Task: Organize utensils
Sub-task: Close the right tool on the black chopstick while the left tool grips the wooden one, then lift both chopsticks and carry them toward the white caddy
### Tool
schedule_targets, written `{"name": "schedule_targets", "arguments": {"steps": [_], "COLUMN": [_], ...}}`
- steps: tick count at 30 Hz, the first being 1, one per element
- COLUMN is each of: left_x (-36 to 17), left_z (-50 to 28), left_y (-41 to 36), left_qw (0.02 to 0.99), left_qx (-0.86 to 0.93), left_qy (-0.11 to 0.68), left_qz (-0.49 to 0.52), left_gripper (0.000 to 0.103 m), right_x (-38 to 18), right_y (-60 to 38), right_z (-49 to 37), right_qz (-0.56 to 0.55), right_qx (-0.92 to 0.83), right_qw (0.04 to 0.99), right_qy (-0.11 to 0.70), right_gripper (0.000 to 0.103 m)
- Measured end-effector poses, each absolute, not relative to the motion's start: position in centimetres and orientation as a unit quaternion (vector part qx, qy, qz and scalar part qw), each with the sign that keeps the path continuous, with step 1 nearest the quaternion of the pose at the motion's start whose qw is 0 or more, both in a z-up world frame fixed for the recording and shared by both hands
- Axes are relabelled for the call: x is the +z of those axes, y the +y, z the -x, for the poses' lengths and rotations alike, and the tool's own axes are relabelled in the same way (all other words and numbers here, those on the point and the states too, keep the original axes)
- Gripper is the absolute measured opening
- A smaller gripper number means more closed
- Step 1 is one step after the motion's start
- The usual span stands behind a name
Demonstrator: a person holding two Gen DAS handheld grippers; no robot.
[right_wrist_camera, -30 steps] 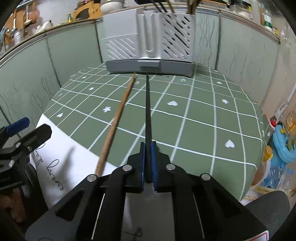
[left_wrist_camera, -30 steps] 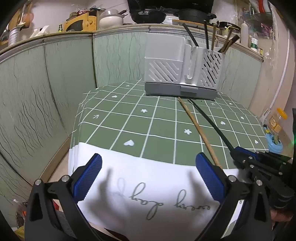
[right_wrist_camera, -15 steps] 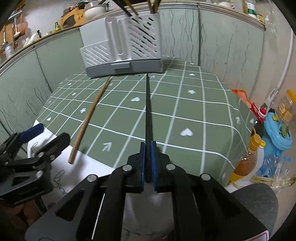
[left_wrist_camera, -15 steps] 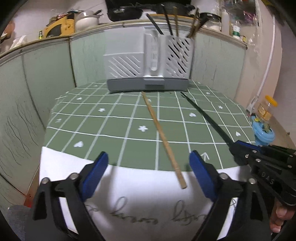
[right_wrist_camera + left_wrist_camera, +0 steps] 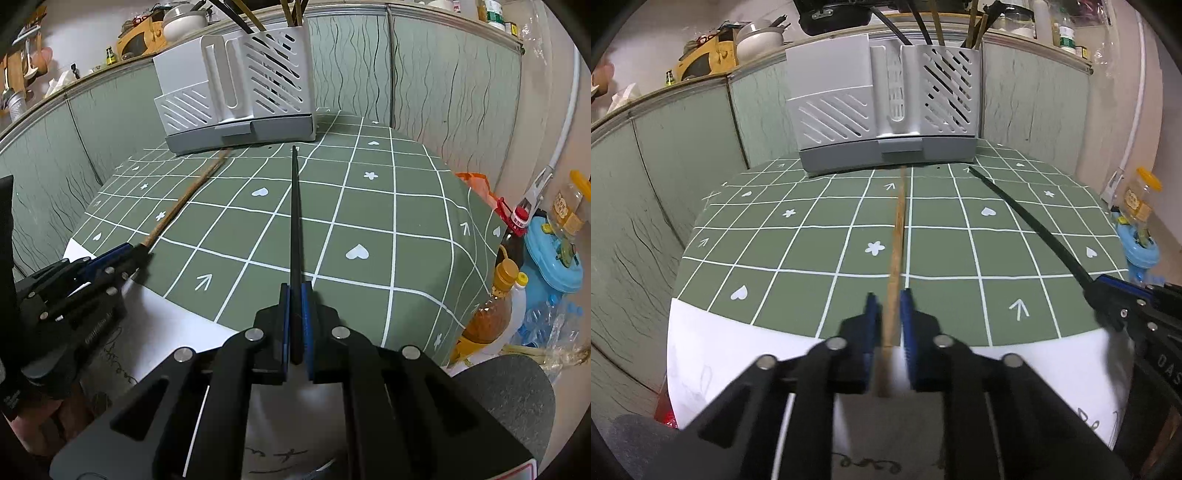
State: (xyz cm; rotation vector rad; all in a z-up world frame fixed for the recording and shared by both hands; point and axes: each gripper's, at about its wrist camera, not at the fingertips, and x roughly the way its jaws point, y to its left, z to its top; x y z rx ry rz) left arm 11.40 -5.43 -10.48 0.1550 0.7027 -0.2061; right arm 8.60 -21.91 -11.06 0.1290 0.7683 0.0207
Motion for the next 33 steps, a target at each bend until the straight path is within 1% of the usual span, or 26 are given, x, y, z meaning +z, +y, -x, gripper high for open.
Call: {"name": "schedule_targets", "arguments": {"steps": [1, 8, 14, 23, 33], "left_x": [-10.4, -9.5, -7.2, -2.8, 1.6], "left_z": [-11.4, -11.2, -10.5, -10.4, -10.9], "left_y": [-5.4, -4.3, -3.0, -1.6, -1.2], "left_qw": [0.930, 0.927, 0.933, 0.943, 0.951], "left_qx": [-0.102, -0.115, -0.123, -0.137, -0.150], "left_qy": [0.344, 0.353, 0.335, 0.301, 0.271], "left_qz": [-0.076, -0.054, -0.040, -0.021, -0.016], "left_gripper": [0.008, 0.008, 0.008, 0.008, 0.008], "right_x": [-11.0, -10.4, -8.8, -4.5, 0.8], "right_y": [-21.8, -21.9, -22.1, -22.1, -23.1], "right_z": [-8.6, -8.3, -7.8, -7.8, -8.3], "right_qz": [-0.063, -0.065, -0.066, -0.061, -0.050], "right_qx": [0.010, 0.017, 0.025, 0.036, 0.035], "right_qw": [0.925, 0.927, 0.933, 0.944, 0.961], "right_qy": [0.375, 0.370, 0.354, 0.322, 0.269], "right_gripper": [0.006, 0.006, 0.006, 0.006, 0.006]}}
